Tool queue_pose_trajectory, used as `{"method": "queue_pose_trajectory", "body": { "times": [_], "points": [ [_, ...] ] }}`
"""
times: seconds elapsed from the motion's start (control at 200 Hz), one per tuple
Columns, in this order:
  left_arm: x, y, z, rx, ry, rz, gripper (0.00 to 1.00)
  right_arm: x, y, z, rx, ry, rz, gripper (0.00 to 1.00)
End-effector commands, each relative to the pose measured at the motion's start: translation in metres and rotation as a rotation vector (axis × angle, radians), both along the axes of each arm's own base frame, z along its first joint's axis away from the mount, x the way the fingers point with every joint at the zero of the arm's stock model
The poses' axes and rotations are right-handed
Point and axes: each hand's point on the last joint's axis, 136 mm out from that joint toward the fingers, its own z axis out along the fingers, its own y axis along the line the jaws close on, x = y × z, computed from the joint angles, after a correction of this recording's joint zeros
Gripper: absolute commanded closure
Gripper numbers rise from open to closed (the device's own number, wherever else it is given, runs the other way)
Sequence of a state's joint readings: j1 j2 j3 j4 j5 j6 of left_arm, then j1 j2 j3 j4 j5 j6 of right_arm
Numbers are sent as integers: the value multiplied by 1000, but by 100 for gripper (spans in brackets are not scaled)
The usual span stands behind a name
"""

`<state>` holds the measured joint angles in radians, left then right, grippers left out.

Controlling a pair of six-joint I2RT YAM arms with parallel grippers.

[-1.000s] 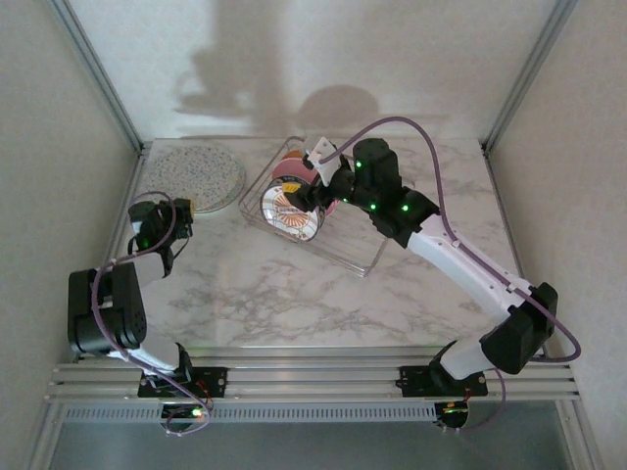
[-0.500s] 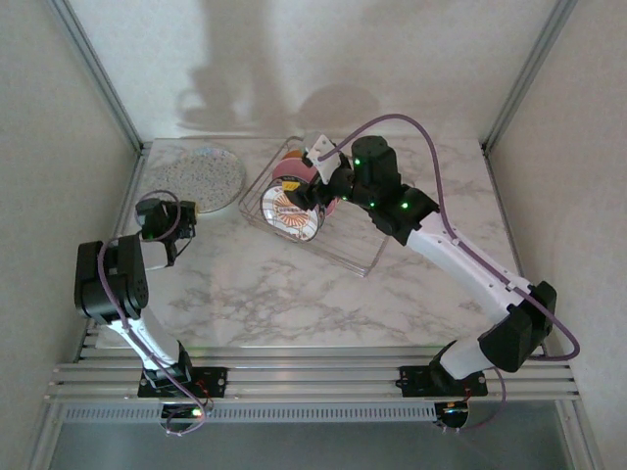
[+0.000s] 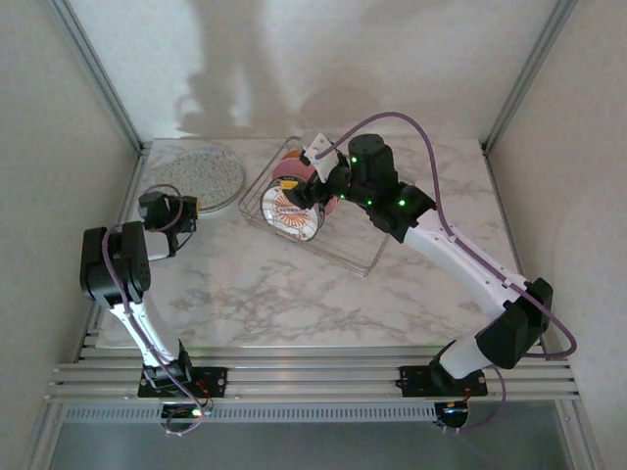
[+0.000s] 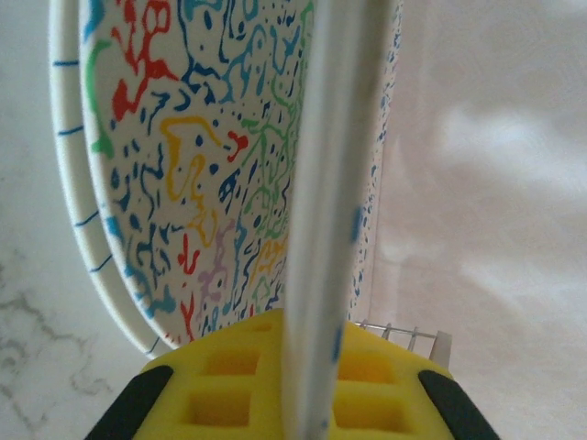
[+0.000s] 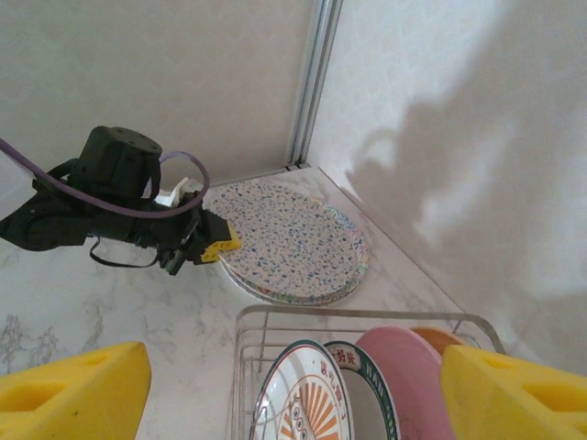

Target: Unload the plates from the dish rack

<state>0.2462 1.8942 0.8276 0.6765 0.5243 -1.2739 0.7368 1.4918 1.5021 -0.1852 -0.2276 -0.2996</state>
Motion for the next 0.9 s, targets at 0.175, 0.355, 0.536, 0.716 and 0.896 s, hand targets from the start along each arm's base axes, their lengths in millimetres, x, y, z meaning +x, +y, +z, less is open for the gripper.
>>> {"method": "queue_pose_trajectory", "body": {
  "times": [0.175, 0.355, 0.536, 0.716, 0.896],
  "points": [
    [21, 6, 14, 37, -56, -29, 94, 3, 2, 11, 17, -4, -14, 17],
    [25, 5, 13, 38, -39, -47, 87, 4, 2, 11, 14, -7, -16, 17],
    [24, 4, 9, 36, 4, -54, 74, 5, 3, 11, 17, -1, -16, 17],
    [19, 5, 7, 49, 72, -59, 55, 3, 4, 11, 18, 6, -8, 16],
    [18, 5, 7, 57, 120, -67, 42, 3, 6, 9, 21, 15, -5, 16]
  ]
}}
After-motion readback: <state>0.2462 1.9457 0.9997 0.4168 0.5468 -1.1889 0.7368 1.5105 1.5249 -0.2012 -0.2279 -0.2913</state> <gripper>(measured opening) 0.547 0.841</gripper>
